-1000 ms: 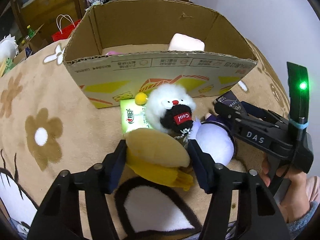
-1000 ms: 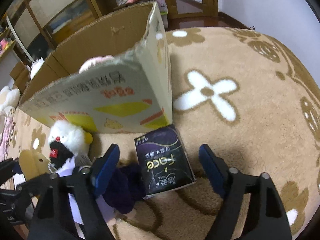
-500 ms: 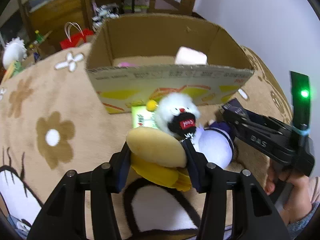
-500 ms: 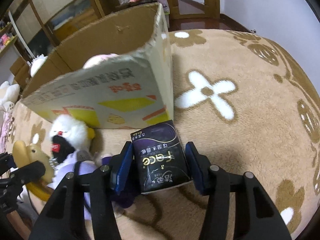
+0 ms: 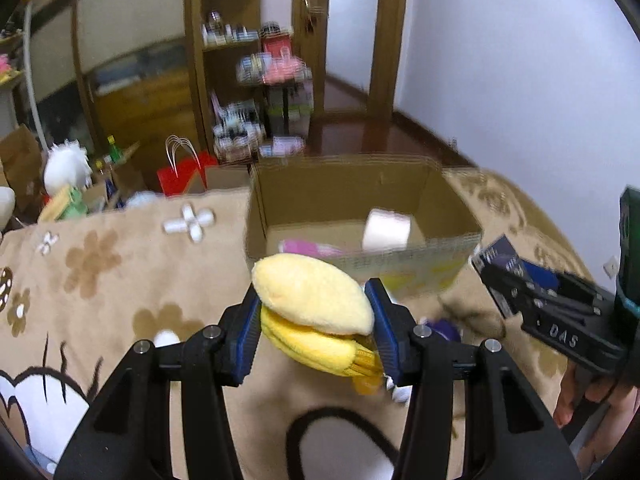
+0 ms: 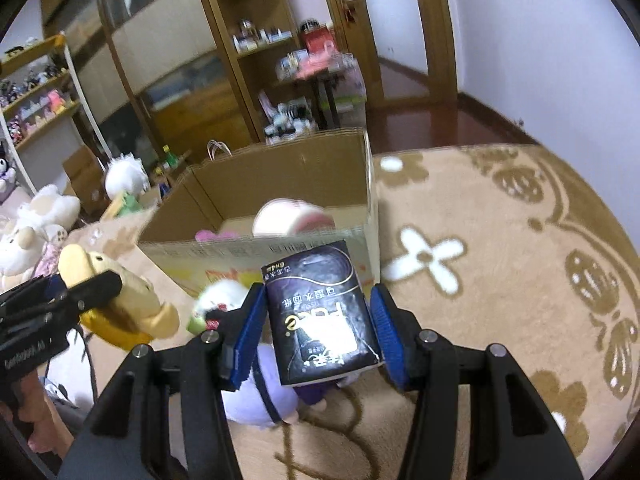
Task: Organize soft objects
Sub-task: 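Carry both items over the box and open both tools to release them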
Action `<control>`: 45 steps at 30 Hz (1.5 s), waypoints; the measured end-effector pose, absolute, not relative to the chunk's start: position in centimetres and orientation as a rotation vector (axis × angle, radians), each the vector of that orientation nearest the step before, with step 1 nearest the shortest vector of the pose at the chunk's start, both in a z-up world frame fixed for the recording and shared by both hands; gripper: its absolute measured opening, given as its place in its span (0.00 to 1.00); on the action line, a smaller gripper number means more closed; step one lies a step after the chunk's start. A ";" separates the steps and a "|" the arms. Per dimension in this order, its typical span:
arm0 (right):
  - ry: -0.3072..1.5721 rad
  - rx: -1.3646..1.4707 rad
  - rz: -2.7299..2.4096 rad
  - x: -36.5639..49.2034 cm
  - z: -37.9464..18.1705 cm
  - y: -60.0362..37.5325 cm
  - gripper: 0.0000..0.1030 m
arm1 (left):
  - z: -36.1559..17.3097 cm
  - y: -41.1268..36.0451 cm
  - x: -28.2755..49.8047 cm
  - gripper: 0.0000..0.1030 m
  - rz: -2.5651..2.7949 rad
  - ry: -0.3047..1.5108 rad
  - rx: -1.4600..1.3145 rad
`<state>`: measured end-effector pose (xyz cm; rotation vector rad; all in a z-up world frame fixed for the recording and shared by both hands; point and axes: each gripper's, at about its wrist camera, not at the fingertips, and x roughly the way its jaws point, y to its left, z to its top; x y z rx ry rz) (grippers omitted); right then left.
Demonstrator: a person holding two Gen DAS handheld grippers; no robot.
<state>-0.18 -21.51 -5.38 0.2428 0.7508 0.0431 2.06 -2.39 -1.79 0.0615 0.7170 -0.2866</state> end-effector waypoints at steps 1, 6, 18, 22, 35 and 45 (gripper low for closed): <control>0.725 0.243 0.044 -0.3 -4.8 -21.5 0.54 | -1.2 -2.2 2.0 0.47 -0.283 0.683 0.056; 0.627 0.248 0.043 -0.7 -2.9 -21.6 0.54 | 1.0 -1.3 2.4 0.47 -0.269 0.549 0.022; 0.538 0.230 0.048 0.6 -0.5 -21.7 0.54 | 1.1 -3.3 6.3 0.48 -0.295 0.504 0.081; 0.529 0.216 0.054 1.6 -0.3 -21.3 0.54 | 0.5 -4.5 7.0 0.48 -0.314 0.502 0.131; 0.514 0.185 0.044 4.8 -0.8 -20.7 0.54 | 0.0 -5.4 9.8 0.49 -0.329 0.507 0.145; 0.517 0.165 0.065 6.2 -2.1 -20.1 0.54 | 1.9 -4.7 9.8 0.49 -0.306 0.441 0.126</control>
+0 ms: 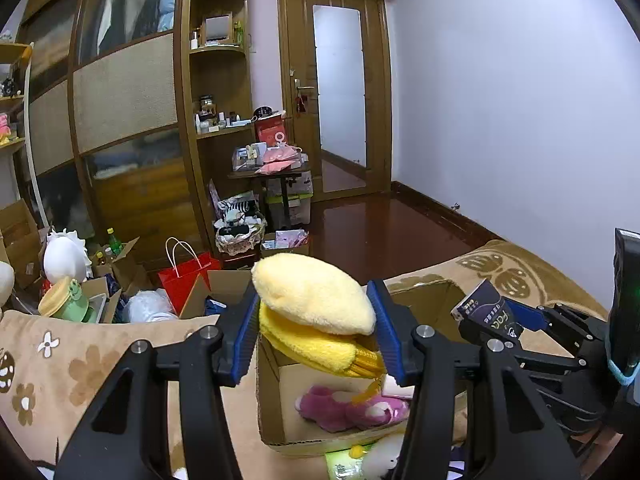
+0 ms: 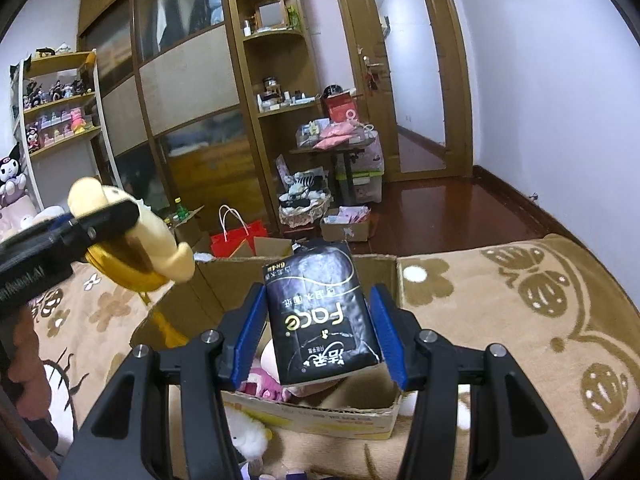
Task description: Organize soft objects
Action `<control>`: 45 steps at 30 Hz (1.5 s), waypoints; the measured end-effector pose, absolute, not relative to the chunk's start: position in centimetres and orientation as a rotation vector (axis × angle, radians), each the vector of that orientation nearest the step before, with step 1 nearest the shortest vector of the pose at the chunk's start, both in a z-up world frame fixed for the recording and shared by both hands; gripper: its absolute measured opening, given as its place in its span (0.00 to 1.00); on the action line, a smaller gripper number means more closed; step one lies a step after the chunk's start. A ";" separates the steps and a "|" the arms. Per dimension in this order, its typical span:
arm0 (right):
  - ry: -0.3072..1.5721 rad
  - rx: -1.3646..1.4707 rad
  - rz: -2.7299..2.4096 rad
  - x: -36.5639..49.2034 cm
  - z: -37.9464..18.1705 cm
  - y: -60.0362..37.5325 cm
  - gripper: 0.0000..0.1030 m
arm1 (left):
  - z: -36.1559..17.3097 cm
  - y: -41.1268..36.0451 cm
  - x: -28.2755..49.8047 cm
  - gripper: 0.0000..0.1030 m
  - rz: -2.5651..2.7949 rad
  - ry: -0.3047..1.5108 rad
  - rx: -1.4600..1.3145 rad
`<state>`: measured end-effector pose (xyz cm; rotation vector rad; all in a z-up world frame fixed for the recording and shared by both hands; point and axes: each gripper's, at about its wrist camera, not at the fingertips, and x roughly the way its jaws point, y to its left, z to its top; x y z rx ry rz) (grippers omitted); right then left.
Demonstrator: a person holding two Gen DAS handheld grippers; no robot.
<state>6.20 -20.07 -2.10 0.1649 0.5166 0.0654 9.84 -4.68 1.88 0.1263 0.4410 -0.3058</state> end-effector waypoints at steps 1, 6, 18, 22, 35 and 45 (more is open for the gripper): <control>0.525 0.168 0.067 6.4 -2.4 -20.1 0.54 | 1.6 -4.7 10.1 0.49 -0.303 0.449 0.130; 0.562 0.207 0.078 7.2 -3.3 -20.4 0.55 | -0.6 -4.7 11.7 0.50 -0.298 0.550 0.114; 0.613 0.218 0.090 7.8 -5.1 -20.7 0.59 | -4.8 -3.4 14.1 0.66 -0.279 0.753 0.080; 0.604 0.207 0.093 7.2 -4.7 -20.6 0.68 | -3.9 -3.1 13.2 0.83 -0.280 0.728 0.093; 0.592 0.200 0.055 4.2 -2.8 -20.7 1.00 | -1.6 -1.8 10.8 0.96 -0.259 0.732 0.075; 0.675 0.181 0.047 1.6 -3.1 -20.7 1.00 | -1.4 -1.0 8.5 0.96 -0.312 0.824 0.075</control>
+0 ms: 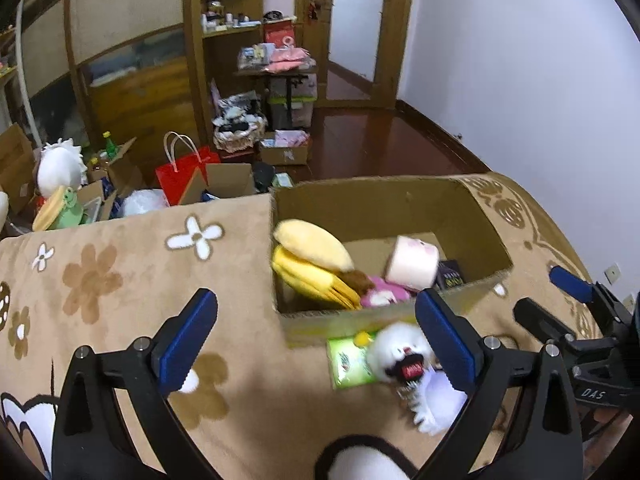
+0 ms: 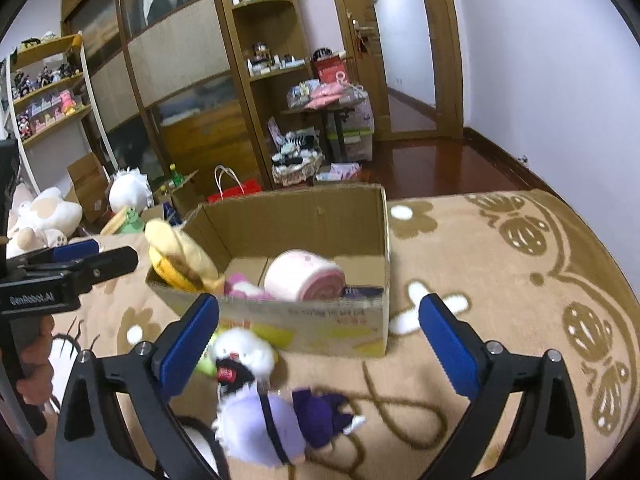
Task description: Organize soft objects
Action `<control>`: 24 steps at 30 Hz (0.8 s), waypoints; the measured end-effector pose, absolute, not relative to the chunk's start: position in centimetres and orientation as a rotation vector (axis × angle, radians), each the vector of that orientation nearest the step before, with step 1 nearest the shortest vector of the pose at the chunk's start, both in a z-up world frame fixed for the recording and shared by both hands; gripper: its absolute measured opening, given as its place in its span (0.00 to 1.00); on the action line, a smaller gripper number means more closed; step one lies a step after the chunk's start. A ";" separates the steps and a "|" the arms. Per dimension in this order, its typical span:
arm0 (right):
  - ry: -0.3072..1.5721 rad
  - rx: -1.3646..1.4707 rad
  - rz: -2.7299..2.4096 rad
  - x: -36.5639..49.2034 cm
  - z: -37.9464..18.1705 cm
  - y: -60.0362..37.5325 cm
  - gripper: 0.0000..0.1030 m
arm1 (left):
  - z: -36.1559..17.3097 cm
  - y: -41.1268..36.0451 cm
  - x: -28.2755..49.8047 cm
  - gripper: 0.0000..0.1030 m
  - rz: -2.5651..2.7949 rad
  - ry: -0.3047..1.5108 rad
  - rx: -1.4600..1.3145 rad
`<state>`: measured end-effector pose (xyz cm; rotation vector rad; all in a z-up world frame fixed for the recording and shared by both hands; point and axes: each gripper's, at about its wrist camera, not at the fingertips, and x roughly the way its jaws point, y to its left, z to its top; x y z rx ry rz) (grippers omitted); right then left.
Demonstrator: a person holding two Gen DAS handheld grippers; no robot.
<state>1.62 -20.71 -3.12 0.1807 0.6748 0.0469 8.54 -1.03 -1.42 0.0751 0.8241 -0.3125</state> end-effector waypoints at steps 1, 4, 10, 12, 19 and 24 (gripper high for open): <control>0.688 0.180 0.049 1.4 -3.3 -20.7 1.00 | -1.5 -1.3 8.3 0.96 -0.321 0.830 0.087; 0.720 0.171 0.060 0.9 -3.7 -20.3 1.00 | -1.9 -2.0 7.6 0.96 -0.340 0.846 0.123; 0.762 0.164 0.072 0.1 -4.2 -19.6 1.00 | -3.2 -3.6 7.4 0.96 -0.375 0.894 0.141; 0.776 0.165 0.074 -0.1 -4.5 -19.5 1.00 | -3.6 -4.2 7.4 0.96 -0.385 0.907 0.153; 0.851 0.191 0.102 0.0 -6.2 -19.0 1.00 | -5.1 -6.0 8.0 0.95 -0.407 0.957 0.180; 0.897 0.193 0.118 0.2 -7.5 -18.6 1.00 | -6.1 -6.6 8.7 0.95 -0.391 0.982 0.203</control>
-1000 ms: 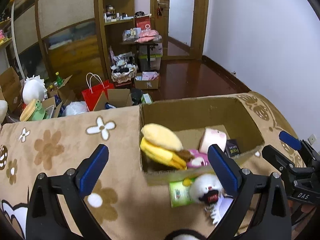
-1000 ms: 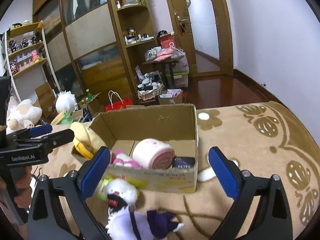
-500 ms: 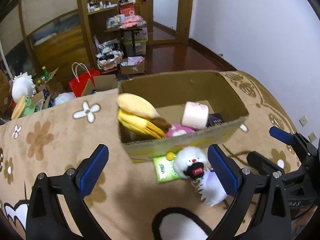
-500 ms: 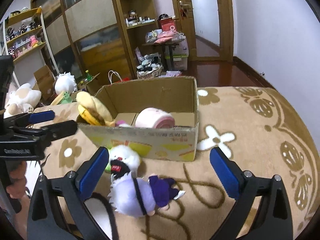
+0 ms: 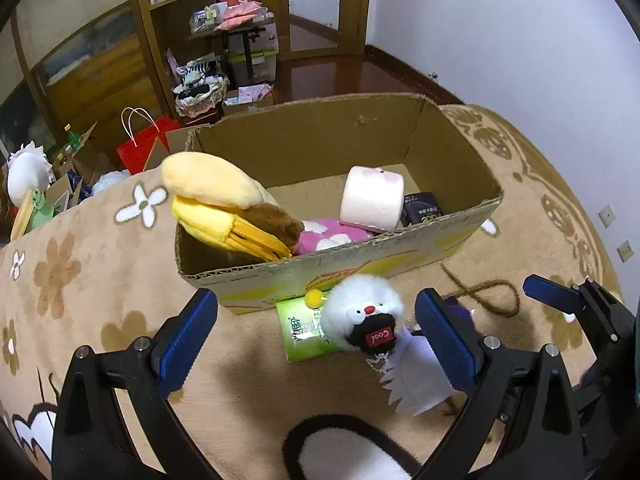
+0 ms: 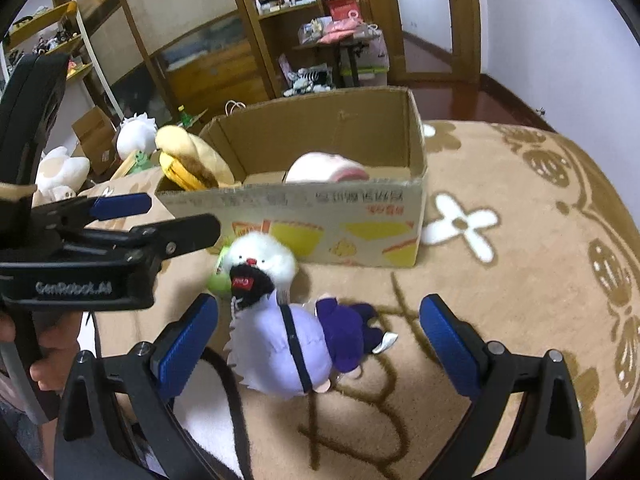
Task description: Organize soft objects
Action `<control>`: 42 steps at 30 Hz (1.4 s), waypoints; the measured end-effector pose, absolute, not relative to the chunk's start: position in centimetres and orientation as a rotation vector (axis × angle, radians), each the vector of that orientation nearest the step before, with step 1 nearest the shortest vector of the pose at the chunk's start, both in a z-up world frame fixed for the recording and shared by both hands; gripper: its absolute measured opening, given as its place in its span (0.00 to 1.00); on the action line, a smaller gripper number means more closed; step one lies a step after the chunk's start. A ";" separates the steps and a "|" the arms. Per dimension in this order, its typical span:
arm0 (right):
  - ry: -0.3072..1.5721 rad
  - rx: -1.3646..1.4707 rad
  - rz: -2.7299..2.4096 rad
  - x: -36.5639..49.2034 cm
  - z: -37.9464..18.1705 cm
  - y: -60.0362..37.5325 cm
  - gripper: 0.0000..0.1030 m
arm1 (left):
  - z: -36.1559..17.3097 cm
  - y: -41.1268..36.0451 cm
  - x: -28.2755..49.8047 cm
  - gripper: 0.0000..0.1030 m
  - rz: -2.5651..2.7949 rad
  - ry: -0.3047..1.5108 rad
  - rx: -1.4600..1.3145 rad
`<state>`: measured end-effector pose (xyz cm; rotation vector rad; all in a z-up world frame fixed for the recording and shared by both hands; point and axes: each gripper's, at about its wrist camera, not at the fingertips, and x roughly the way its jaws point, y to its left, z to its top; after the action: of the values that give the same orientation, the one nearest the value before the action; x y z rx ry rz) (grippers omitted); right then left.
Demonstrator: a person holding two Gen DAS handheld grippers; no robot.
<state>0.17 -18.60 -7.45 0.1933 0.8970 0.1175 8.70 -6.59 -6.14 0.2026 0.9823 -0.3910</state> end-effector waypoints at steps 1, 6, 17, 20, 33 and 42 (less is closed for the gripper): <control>0.906 0.199 0.121 0.3 -7.8 -18.6 1.00 | -6.3 -6.7 8.8 0.95 -0.391 0.984 0.210; 0.948 0.220 0.129 1.1 -9.0 -18.7 1.00 | -7.3 -7.4 9.5 0.95 -0.408 1.017 0.210; 1.026 0.256 0.139 2.5 -11.2 -19.2 1.00 | -10.1 -9.3 10.8 0.95 -0.419 1.093 0.242; 1.044 0.257 0.157 2.7 -11.6 -18.7 1.00 | -10.6 -9.6 11.0 0.95 -0.420 1.111 0.249; 1.088 0.197 0.188 3.2 -12.9 -16.0 1.00 | -12.3 -9.8 12.5 0.95 -0.361 1.174 0.255; 1.141 0.073 0.147 3.8 -14.2 -13.8 1.00 | -13.0 -10.3 12.5 0.85 -0.345 1.186 0.299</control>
<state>3.83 -13.82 -14.20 0.0727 1.1410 0.1468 12.52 -10.25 -13.00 0.2986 1.1861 -0.3445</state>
